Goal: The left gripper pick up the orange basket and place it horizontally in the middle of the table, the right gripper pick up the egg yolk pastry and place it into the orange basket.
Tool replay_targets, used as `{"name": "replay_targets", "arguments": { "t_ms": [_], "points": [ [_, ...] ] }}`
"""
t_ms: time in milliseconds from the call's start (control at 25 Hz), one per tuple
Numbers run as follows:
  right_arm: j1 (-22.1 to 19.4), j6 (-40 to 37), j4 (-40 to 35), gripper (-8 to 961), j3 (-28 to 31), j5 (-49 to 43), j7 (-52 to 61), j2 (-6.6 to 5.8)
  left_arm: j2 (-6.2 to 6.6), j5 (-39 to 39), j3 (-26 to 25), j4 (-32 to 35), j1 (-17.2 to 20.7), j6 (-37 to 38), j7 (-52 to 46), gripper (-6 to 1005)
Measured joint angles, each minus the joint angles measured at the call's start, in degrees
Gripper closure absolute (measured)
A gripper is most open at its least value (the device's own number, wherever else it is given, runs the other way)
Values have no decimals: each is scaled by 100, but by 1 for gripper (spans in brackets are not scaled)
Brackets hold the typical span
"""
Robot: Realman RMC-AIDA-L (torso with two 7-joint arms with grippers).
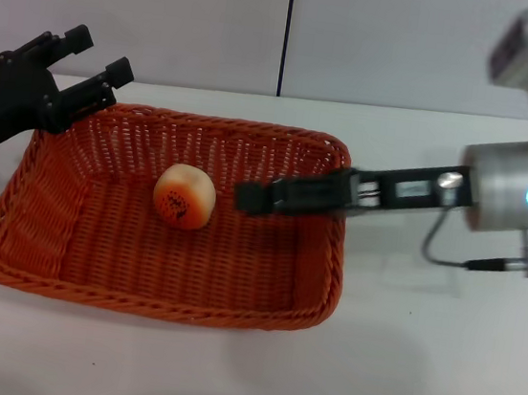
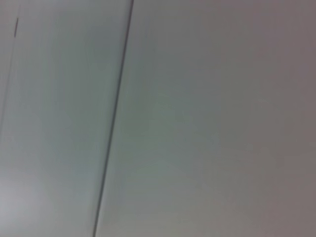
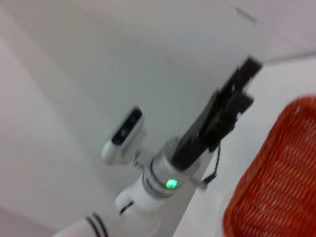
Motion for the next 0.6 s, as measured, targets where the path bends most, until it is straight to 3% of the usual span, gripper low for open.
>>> {"name": "replay_targets", "arguments": {
  "t_ms": [80,120,280,600],
  "points": [
    [-544,106,-696,251,-21,271,-2,-30,0,-42,0,0,0,42,0,214],
    [-544,106,-696,251,-21,271,-2,-30,1,-75,0,-8,6,119,0,214],
    [-1400,173,-1676,251,117,425,-303,-37,8,-136,-53,-48,50,257,7,214],
    [-1987,255,-1797,251,1061,241,-1235,-33,22,-151,-658,-324,171,349,33,214]
  ]
}}
